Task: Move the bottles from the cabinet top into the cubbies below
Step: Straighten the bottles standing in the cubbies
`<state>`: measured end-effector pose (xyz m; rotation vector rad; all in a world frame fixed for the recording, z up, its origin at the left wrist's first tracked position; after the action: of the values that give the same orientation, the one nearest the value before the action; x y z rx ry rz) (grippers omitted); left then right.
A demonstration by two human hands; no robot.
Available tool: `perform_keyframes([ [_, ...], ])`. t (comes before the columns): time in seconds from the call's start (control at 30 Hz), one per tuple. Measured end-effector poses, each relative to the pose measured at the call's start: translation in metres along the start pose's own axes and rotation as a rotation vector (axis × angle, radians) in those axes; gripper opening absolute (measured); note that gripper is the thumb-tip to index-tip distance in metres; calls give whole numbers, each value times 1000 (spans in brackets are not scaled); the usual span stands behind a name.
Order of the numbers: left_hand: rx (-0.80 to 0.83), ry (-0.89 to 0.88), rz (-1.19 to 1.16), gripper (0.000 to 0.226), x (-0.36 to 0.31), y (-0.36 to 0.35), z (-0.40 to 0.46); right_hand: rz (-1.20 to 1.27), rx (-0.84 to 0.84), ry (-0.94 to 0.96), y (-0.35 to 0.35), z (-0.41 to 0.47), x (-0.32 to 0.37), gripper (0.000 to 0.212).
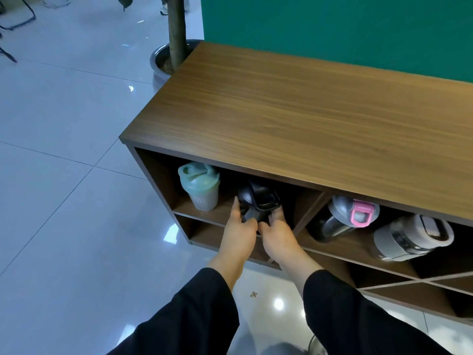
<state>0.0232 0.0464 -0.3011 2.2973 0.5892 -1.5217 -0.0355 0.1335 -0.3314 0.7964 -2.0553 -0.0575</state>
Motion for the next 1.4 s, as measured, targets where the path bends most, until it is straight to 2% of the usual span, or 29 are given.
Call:
perform_keyframes([
  [0.2,56,-11,8,74,2,2,19,127,-30,53,-6,-11,-12,79],
  [0.3,21,-11,-20,74,1,3,21,152,-36,60,-2,-9,-17,80],
  [0.37,-2,-18,-24,73,2,3,19,148,-33,66,0,-6,-16,80],
  [0.5,64,-34,10,67,4,2,20,113,-34,71,-3,-3,-13,79],
  [0.7,67,1,-6,70,1,1,18,87,-10,55,5,-14,-17,76],
  [0.77,2,52,8,59,3,8,16,116,-14,34,5,-20,-26,70],
  [0.87,-144,195,-55,23,11,35,15,159,4,-46,-6,-29,-47,53],
  [0.93,-229,238,-76,16,17,59,12,123,27,-58,-21,-35,-52,44],
  [0.97,-266,223,-53,16,19,70,11,110,40,-44,-29,-37,-51,43],
  [1.03,-335,152,10,32,20,88,15,91,71,-8,-44,-43,-38,45],
  [1.17,-315,8,127,58,10,105,34,93,144,70,-75,-42,-3,56],
  [1.23,-260,-47,160,61,6,109,47,97,155,90,-90,-34,12,62],
  [1.4,-148,-97,104,53,8,113,68,98,161,78,-107,-5,37,75],
])
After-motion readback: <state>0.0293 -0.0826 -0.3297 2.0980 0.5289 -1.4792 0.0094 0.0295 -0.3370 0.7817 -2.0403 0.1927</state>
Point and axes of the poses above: each hand's wrist, its own z-axis towards the middle knuckle, its own y-axis out of the back of the hand, x = y × z, the point moved 2 cm from there along z, towards the middle knuckle, and after that the axes turned 9 degrees about -y, right-handed, at the moved point
